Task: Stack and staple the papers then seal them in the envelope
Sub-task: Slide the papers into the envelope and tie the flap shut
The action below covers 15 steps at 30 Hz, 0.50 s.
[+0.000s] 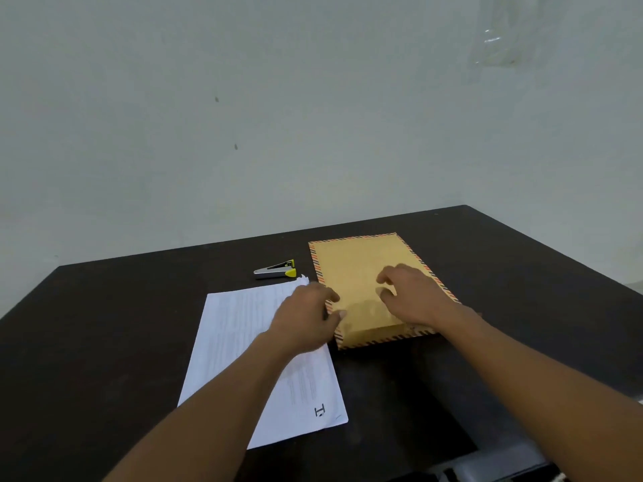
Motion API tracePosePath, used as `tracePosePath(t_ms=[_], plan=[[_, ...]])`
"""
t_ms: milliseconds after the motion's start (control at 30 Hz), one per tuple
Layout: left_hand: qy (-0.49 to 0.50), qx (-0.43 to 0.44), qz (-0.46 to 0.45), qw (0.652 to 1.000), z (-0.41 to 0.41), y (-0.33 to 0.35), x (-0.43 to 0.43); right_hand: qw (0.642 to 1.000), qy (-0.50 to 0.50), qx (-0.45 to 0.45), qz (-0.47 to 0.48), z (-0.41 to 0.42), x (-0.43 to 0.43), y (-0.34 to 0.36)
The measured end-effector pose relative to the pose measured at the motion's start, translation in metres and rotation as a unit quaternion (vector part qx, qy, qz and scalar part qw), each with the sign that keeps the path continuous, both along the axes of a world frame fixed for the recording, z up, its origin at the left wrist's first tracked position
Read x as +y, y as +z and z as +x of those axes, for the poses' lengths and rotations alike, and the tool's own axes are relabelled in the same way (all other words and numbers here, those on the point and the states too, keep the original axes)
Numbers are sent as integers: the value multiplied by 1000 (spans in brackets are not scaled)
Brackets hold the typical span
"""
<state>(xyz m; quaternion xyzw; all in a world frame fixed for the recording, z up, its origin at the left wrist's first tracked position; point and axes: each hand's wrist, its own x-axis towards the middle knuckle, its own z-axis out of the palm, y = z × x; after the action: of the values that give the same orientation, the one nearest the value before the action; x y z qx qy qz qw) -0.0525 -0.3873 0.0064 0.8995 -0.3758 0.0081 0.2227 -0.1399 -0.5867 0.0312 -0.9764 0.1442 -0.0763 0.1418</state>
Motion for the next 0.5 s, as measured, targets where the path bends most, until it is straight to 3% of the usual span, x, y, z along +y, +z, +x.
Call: tracePosePath(t_ms=[100,267,367,500], plan=[[125,-15,12,992,6,6,42,996,62,-36,60,15,50,16],[290,77,101,949,11,4,120,992,78,102,-6,32,118,-2],[331,122,68,933,10,2,148,987,53,145,-40,33,135,-18],[364,212,-4,907,6,9,153,993,15,115,-21,31,145,-25]])
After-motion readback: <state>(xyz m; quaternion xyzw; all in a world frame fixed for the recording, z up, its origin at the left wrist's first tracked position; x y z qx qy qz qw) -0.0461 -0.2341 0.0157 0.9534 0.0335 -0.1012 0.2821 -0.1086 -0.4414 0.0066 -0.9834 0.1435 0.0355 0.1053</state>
